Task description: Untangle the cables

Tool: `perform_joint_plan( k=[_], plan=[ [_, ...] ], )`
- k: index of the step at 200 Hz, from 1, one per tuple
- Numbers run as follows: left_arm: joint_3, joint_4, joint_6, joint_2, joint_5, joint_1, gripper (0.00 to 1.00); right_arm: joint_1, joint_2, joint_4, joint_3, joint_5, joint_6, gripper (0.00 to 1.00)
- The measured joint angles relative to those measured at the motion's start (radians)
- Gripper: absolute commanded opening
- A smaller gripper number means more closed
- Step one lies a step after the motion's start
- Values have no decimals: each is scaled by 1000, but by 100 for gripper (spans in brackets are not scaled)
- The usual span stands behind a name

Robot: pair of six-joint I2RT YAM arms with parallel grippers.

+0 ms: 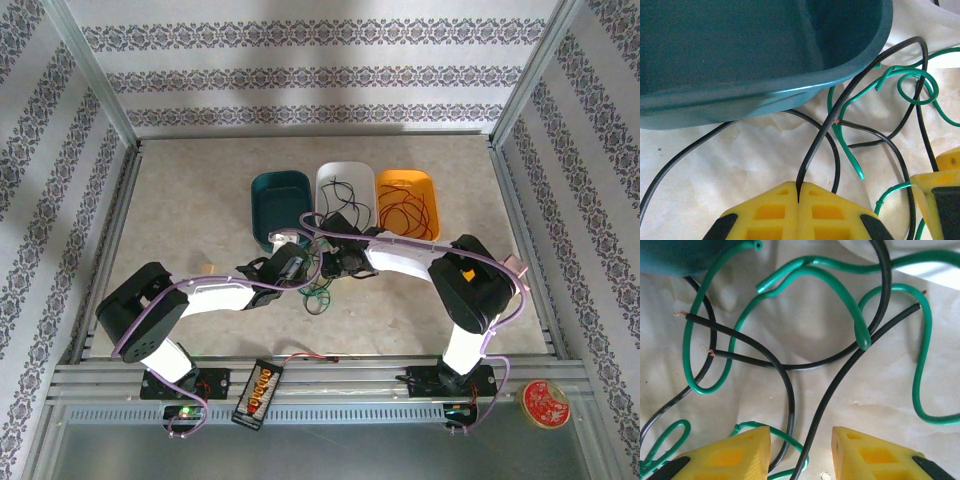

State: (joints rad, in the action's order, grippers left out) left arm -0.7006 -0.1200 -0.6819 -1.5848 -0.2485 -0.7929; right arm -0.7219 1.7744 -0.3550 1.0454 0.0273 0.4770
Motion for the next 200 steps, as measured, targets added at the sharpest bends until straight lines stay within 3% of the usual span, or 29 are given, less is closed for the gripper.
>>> perform_joint_plan(
  k=[53, 73, 101, 131, 159, 200],
  plan=[
    [0, 0, 0, 0, 0, 0, 0, 0, 2, 8, 0, -13, 21, 33],
    [0, 0, 0, 0, 0, 0, 0, 0, 12, 10, 0, -24, 29, 26],
    [1, 0, 0, 0, 0, 0, 0, 9, 31, 17, 0, -47, 50, 5],
    [1, 0, -3, 0, -13, 0, 0, 19, 16, 34, -31, -95, 80, 0],
    [1, 8, -16, 0, -41, 0, 0, 55, -88, 46, -140, -158, 148, 0],
    [1, 45, -38, 0, -81, -2, 0, 206, -339, 56, -346, -224, 320, 0]
  ],
)
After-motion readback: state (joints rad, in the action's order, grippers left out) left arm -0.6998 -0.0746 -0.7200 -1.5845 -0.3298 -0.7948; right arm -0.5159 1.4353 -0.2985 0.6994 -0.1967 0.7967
